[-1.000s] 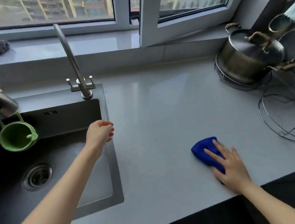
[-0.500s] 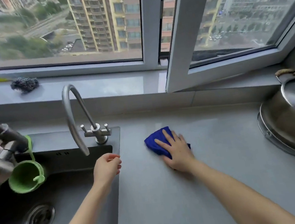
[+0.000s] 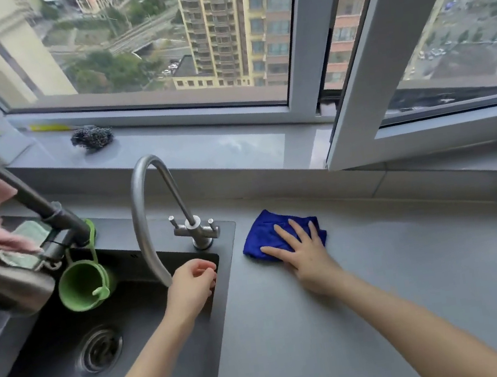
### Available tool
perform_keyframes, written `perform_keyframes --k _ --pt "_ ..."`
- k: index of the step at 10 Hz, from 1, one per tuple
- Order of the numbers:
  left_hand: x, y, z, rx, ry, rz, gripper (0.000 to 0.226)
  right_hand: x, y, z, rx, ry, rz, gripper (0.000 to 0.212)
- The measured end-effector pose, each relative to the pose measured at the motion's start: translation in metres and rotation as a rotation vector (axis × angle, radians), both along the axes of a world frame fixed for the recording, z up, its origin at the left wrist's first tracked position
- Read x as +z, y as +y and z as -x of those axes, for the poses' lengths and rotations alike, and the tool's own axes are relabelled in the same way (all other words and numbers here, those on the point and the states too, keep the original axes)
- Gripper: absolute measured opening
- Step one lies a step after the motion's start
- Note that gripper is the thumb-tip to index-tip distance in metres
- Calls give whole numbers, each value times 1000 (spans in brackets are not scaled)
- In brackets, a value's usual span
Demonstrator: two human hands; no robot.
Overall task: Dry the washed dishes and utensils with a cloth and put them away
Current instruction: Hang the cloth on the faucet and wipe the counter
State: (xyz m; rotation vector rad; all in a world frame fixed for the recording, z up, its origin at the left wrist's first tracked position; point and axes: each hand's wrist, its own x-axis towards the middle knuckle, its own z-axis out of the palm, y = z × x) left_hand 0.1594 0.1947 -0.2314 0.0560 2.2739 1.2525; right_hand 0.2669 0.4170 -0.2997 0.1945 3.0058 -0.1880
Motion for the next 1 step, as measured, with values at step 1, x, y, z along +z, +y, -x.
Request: perform_keyframes --k 1 --pt "6 0 -2 8 6 14 17 16 6 13 34 -82 70 62"
